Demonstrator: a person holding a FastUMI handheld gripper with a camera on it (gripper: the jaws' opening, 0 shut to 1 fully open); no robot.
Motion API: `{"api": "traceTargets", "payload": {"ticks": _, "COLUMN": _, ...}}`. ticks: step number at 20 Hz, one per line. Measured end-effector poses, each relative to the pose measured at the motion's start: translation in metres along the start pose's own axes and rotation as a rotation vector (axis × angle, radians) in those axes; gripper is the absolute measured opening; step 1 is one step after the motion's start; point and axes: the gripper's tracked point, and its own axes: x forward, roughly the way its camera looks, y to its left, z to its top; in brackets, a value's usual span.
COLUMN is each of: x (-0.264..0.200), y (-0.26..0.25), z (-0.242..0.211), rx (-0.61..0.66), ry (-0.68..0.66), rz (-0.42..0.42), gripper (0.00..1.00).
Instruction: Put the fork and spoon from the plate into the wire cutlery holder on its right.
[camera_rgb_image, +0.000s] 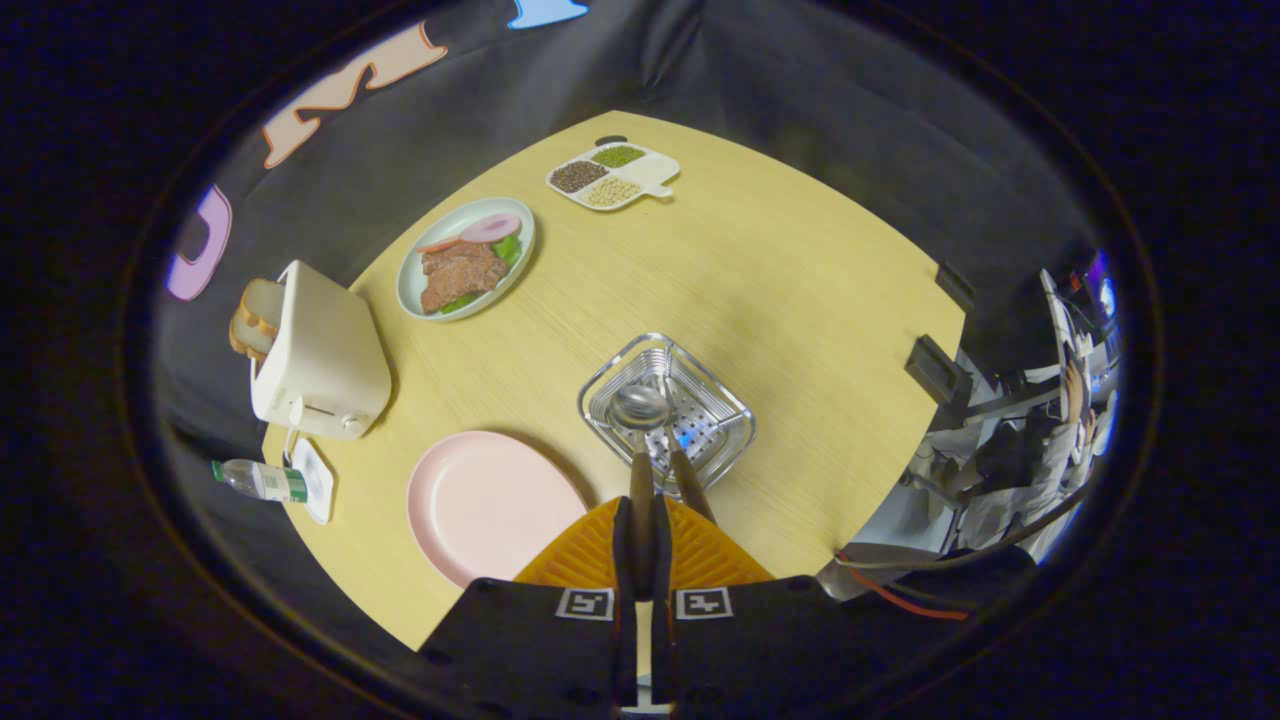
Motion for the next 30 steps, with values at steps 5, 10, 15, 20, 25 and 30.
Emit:
{"api": "traceTargets", "payload": {"ticks": 5, "x": 0.003, "y": -0.004, "z": 0.009, "rx": -0.014, "ry": 0.000, "rz": -0.009, "gripper": 0.18}}
{"api": "traceTargets", "payload": {"ticks": 10, "x": -0.008, "y": -0.006, "z": 0.023, "rx": -0.055, "ry": -0.049, "rz": 0.004, "gripper": 0.77}}
{"api": "traceTargets", "payload": {"ticks": 15, "x": -0.023, "y": -0.009, "z": 0.025, "rx": -0.082, "ry": -0.087, "rz": 0.003, "gripper": 1.00}}
{"api": "traceTargets", "payload": {"ticks": 20, "x": -0.047, "y": -0.005, "z": 0.025, "rx": -0.153, "ry": -0.223, "rz": 0.033, "gripper": 1.00}}
{"api": "traceTargets", "payload": {"ticks": 25, "x": -0.092, "y": 0.024, "z": 0.046, "rx": -0.271, "ry": -0.536, "rz": 0.192, "gripper": 1.00}}
{"api": "traceTargets", "payload": {"ticks": 30, "x": -0.158, "y": 0.043, "z": 0.063, "rx": -0.368, "ry": -0.824, "rz": 0.397, "gripper": 1.00}}
